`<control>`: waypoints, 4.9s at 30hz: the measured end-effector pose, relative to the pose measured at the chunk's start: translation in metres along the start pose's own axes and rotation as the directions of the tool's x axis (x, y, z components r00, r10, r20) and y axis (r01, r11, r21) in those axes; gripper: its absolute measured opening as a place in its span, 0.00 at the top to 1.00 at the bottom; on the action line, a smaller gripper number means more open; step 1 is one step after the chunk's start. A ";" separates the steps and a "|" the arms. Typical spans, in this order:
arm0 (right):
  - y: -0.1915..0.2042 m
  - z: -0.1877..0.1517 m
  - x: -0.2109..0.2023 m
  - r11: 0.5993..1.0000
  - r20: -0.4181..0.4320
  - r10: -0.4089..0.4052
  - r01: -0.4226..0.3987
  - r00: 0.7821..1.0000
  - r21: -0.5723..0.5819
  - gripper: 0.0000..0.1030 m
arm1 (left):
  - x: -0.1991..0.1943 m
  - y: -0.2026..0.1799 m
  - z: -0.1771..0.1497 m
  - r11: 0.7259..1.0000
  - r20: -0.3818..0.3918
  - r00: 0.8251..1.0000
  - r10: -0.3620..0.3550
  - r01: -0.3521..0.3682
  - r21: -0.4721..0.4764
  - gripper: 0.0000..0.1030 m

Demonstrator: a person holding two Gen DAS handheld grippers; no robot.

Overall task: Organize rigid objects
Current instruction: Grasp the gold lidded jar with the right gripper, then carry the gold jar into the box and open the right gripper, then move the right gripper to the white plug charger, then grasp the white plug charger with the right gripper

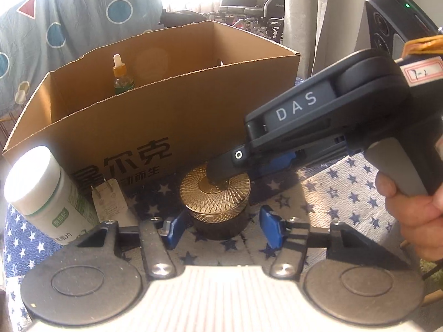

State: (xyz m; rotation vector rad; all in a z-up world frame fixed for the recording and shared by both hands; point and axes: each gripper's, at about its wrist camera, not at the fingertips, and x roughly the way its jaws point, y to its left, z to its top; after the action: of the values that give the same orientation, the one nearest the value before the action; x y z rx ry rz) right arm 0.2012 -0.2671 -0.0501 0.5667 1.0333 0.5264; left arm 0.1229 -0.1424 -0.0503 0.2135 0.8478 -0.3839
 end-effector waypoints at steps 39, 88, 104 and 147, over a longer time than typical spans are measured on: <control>0.057 0.203 0.055 0.970 -0.103 -0.099 0.073 0.990 -0.233 0.60 | 0.080 0.115 0.171 0.934 -0.113 0.993 -0.033 -0.010 -0.358 0.45; 0.059 0.024 0.041 0.996 -0.138 0.069 -0.075 0.988 -0.044 0.56 | -0.023 0.055 -0.018 0.984 -0.080 0.989 0.128 -0.137 -0.111 0.54; 0.050 0.034 0.085 0.995 -0.211 0.089 -0.094 0.973 -0.014 0.68 | -0.002 0.069 -0.011 0.964 -0.041 0.985 0.169 -0.174 -0.202 0.70; 0.030 0.026 0.045 0.999 -0.184 0.027 -0.032 0.983 -0.024 0.73 | 0.009 0.042 -0.011 0.978 -0.083 0.995 0.052 -0.067 -0.199 0.67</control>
State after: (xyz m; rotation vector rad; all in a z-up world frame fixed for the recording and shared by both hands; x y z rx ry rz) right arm 0.2392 -0.2209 -0.0485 0.5171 1.1928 0.6266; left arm 0.1375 -0.1023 -0.0628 0.0656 0.9480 -0.2325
